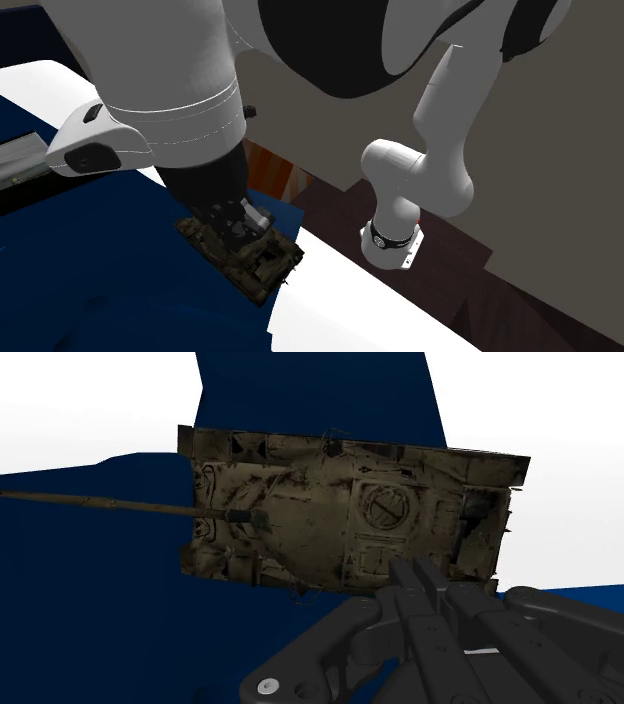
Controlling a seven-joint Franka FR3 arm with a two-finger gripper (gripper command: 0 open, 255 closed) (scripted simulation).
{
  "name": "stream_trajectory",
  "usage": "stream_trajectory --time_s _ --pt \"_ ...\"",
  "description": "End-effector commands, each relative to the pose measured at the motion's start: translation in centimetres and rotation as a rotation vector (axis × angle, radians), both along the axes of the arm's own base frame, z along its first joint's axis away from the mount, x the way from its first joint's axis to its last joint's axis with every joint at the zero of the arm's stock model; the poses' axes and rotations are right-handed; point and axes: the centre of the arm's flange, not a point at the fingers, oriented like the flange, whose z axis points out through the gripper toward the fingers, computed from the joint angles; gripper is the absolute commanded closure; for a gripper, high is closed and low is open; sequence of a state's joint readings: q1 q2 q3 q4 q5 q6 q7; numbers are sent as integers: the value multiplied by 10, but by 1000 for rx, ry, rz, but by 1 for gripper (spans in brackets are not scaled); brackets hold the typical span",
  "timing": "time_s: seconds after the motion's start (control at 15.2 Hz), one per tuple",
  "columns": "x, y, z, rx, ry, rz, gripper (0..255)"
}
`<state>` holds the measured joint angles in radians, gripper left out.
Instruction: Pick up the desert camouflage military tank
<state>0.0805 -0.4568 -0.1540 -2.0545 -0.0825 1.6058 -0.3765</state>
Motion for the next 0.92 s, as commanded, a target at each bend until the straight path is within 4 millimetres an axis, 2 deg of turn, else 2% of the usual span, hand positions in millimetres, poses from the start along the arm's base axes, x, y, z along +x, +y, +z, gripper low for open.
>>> stream_trajectory --time_s 0.0,0.86 --pt "0 0 4 0 2 1 255" --pt "0 0 73 0 2 0 255"
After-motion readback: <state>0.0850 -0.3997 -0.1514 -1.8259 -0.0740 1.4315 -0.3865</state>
